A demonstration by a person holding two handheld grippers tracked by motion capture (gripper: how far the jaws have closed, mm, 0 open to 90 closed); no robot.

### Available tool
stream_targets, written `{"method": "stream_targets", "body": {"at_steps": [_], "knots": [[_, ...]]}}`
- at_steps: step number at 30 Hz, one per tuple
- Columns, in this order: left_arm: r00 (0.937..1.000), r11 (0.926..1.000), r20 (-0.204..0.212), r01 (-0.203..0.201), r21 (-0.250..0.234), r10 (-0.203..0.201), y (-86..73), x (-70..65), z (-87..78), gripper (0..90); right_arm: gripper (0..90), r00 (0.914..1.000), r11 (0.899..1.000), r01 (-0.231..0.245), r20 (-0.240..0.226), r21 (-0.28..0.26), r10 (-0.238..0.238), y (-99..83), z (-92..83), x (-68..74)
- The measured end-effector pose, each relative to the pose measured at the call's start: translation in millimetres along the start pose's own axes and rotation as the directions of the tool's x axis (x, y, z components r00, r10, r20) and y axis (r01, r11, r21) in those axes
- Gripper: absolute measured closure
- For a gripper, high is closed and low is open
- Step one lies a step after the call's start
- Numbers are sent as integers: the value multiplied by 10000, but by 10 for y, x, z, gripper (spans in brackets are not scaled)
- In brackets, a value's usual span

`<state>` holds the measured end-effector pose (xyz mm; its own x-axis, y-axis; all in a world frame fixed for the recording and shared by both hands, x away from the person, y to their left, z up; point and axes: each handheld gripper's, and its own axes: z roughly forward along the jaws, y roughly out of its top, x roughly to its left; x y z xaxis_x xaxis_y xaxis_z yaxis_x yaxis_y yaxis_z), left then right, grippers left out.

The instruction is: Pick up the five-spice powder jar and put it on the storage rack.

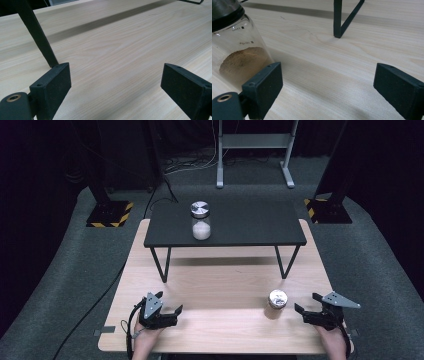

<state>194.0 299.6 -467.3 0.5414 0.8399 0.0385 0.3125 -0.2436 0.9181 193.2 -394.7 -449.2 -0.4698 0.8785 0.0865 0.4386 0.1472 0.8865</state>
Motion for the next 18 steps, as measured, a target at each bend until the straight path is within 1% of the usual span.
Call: {"method": "stream_targets", "body": {"at_steps": [5,9,12,13,14,15,17,18], "knots": [[10000,10000,0,11,34,-11,6,0,4,88,73,10000,10000,21,-28,-79,-21,-14,-5,-4],[10000,10000,-15,-5,48,5,8,-4,5,88,70,9999,9998,32,-134,-197,-34,-35,-16,-12],[10000,10000,-2,-8,54,8,9,-2,6,89,59,9992,9987,116,-375,-487,-134,-68,-36,-26],[10000,10000,2,-1,59,1,10,-1,7,88,51,9984,9980,121,-544,-627,-156,-81,-40,-41],[10000,10000,2,-1,59,1,10,-1,7,88,51,9984,9980,121,-544,-627,-156,-81,-40,-41],[10000,10000,9,3,70,-4,12,1,8,88,34,9950,9936,245,-933,-1098,-349,-127,-46,-69],[10000,10000,16,8,85,-8,15,4,9,88,31,9893,9859,248,-1381,-1652,-480,-182,-51,-99],[10000,10000,11,14,86,-14,15,2,10,88,25,9864,9826,255,-1551,-1839,-546,-199,-53,-104]]}}
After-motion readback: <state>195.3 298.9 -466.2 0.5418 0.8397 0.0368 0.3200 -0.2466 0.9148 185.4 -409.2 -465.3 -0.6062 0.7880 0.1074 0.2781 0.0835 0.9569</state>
